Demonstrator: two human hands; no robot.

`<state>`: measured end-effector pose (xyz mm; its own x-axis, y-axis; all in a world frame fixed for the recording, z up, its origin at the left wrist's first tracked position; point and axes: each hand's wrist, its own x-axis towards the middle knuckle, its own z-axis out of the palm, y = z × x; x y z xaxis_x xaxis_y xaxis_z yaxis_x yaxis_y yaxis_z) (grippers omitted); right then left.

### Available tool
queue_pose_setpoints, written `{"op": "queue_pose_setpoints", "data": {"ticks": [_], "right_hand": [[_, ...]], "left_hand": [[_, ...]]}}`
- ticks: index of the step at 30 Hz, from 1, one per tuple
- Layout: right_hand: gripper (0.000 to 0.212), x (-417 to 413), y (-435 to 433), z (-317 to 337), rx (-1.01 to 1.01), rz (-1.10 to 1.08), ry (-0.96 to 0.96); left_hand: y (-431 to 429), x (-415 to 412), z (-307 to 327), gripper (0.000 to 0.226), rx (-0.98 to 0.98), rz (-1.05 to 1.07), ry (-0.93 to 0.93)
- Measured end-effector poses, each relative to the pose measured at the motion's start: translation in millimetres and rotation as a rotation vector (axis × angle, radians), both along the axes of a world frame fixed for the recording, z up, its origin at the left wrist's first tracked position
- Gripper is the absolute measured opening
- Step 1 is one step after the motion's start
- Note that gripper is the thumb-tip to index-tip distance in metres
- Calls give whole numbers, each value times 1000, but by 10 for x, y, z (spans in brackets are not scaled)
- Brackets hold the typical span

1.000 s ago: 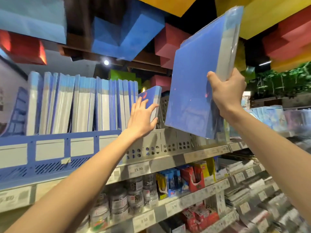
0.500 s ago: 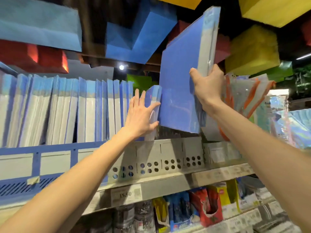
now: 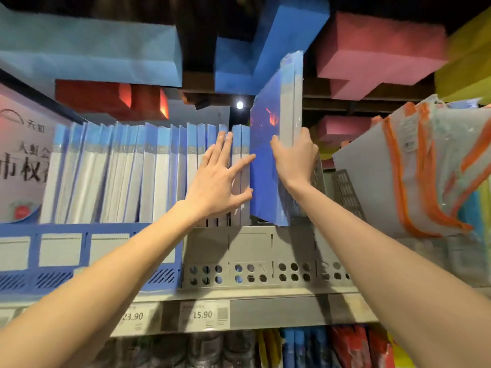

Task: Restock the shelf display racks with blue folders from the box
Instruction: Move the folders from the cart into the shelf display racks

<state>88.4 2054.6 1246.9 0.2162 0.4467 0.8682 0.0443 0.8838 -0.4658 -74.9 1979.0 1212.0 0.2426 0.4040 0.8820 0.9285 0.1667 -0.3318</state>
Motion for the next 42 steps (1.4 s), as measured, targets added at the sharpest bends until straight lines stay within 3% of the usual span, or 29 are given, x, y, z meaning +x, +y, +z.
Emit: {"op": "queue_pose_setpoints", "data": {"ticks": [9,18,25,33,38,42], "right_hand": [[36,-349,185,-97,-64,80,59],[40,-360,322,-415,-46,159,-161],[82,-204,221,-540,123,-148,-351],[68,-176,326,-605,145,-90,-290],[60,-174,323,-448,202,-134,-256],[56,-101,218,-180,212,-32,-170]], "left_hand": [[-5,-50,-27,76,-22,16,53],[1,-158,-36,76,-5,-15,85],[43,-174,-51,76,31,-36,81],[26,-139,-54,77,1,-45,54],[26,-127,-55,77,2,-45,50],[45,-123,-56,77,9,-45,52]]}}
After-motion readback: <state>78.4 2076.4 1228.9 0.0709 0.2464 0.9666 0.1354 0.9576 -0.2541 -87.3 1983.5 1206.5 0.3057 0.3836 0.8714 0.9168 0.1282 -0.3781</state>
